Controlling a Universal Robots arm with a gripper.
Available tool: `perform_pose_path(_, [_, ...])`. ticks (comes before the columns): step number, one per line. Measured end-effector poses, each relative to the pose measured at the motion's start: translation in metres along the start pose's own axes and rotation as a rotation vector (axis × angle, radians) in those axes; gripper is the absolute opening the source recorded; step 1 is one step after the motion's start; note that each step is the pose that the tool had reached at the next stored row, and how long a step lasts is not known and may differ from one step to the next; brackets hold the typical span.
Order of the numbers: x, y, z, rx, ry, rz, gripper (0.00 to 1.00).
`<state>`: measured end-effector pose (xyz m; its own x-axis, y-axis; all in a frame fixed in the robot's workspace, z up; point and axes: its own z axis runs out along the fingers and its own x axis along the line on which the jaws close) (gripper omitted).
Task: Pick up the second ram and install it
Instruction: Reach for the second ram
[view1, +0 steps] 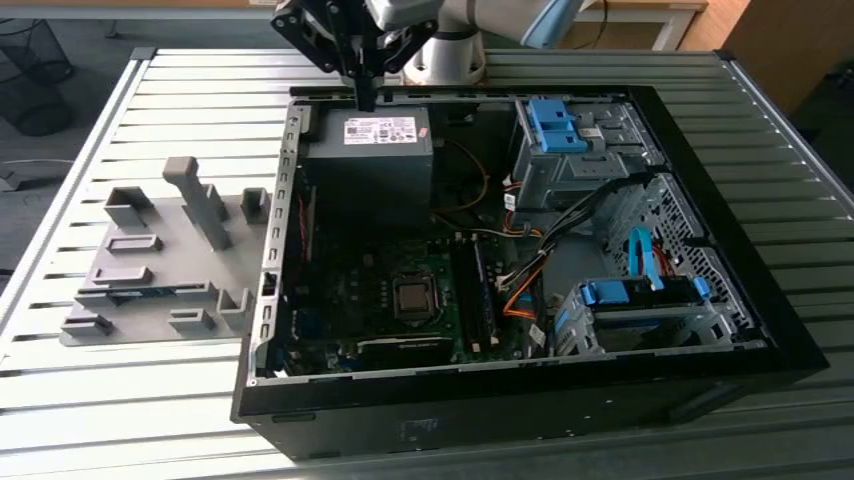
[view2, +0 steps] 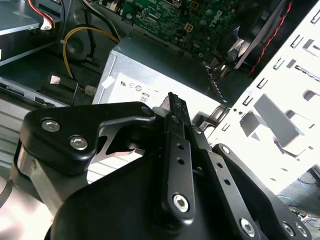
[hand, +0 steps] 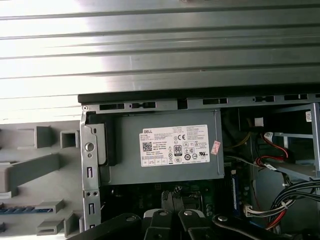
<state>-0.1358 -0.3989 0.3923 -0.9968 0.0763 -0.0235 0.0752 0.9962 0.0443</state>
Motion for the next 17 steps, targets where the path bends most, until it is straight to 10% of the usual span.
perform_pose_path(17, [0.0081, -0.0006, 0.0005, 0.0001, 0.0010, 0.000, 0.11])
